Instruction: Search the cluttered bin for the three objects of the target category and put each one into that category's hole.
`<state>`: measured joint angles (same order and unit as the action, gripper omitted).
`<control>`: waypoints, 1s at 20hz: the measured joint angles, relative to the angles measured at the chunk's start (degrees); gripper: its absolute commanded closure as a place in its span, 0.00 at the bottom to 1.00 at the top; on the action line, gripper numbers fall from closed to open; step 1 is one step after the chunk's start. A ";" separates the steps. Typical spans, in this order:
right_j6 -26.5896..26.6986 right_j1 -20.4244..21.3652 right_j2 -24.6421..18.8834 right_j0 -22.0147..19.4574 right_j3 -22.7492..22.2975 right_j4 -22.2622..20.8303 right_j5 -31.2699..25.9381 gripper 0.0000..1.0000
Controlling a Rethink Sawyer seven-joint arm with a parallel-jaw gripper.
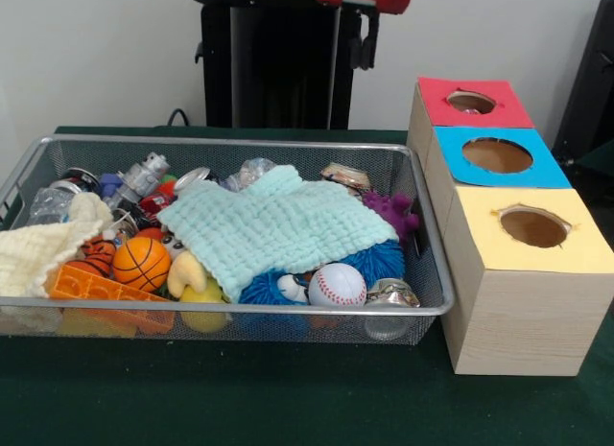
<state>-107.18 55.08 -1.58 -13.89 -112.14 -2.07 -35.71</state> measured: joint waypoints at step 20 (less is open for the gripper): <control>0.00 -1.36 -9.74 -7.25 0.66 -9.63 0.00 0.00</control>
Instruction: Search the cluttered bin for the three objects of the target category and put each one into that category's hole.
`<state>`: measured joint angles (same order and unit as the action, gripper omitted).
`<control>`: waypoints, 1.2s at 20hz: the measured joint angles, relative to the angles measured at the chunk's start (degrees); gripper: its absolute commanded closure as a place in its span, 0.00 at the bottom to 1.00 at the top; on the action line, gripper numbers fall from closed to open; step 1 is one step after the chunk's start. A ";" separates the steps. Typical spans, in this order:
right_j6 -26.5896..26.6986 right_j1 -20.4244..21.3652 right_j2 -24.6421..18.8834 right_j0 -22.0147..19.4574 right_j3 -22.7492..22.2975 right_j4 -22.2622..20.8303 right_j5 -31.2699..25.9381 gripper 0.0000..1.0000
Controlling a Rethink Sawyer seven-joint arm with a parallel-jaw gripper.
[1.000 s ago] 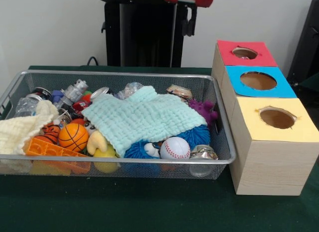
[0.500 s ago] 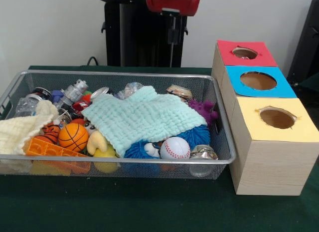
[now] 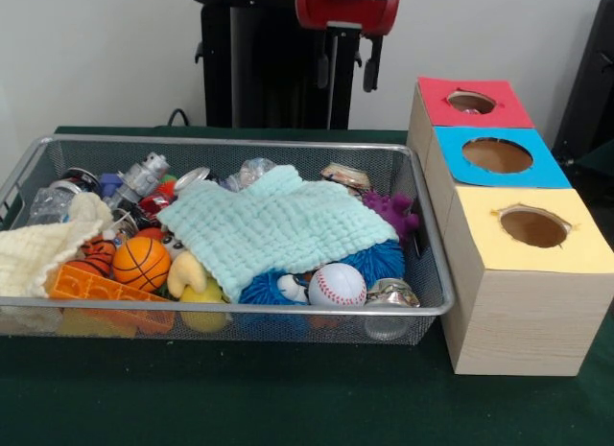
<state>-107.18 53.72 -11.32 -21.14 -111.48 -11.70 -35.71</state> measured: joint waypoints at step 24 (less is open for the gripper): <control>0.00 -10.37 -1.93 -5.28 0.29 -14.48 20.34 0.00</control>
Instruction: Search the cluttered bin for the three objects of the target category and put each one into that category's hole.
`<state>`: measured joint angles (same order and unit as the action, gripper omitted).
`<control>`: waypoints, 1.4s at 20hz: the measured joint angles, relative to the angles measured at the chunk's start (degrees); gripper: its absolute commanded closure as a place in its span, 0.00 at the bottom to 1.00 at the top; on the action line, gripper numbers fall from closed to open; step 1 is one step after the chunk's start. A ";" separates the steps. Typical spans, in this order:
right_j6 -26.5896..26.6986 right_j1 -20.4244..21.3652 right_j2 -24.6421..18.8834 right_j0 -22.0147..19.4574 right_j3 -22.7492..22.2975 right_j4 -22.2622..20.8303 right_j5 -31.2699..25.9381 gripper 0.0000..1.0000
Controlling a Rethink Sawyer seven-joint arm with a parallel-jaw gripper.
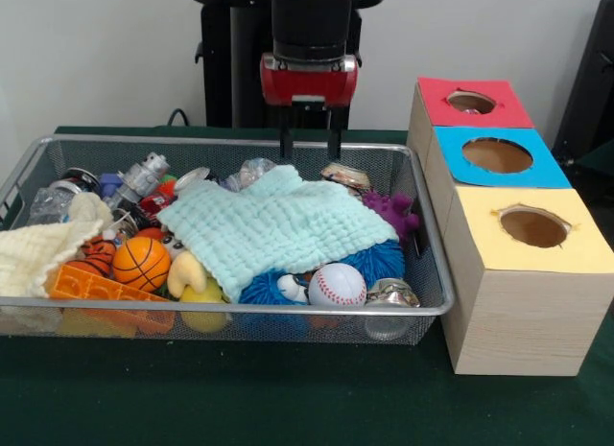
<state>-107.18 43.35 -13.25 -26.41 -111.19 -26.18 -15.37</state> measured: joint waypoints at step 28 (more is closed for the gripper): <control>0.00 -14.59 3.95 1.96 3.60 -7.30 23.36 1.00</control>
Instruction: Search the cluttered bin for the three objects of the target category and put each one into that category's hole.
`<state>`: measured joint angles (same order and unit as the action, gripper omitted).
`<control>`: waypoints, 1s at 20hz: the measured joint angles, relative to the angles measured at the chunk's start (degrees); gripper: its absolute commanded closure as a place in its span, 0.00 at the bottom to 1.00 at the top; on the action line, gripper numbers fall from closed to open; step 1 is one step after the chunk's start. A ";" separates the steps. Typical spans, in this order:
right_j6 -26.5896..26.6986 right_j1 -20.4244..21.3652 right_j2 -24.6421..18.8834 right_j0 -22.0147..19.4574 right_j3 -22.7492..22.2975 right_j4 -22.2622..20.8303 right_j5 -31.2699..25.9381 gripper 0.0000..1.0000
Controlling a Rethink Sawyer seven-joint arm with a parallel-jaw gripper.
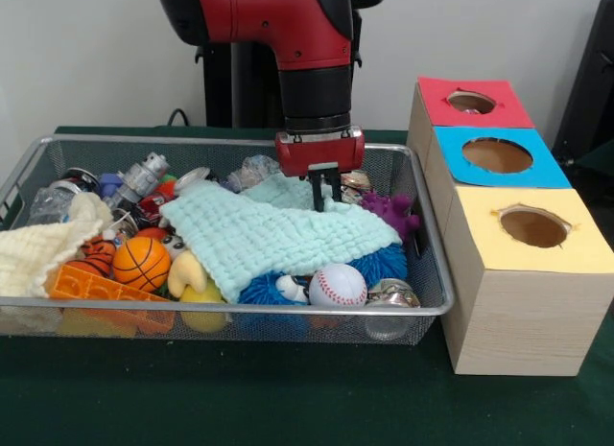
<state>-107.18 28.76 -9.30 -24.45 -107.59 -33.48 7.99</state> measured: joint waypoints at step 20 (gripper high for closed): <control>0.00 13.85 -2.94 -1.77 0.03 8.03 -38.33 1.00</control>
<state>-107.18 42.61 -12.25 -26.22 -107.56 -25.45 -30.34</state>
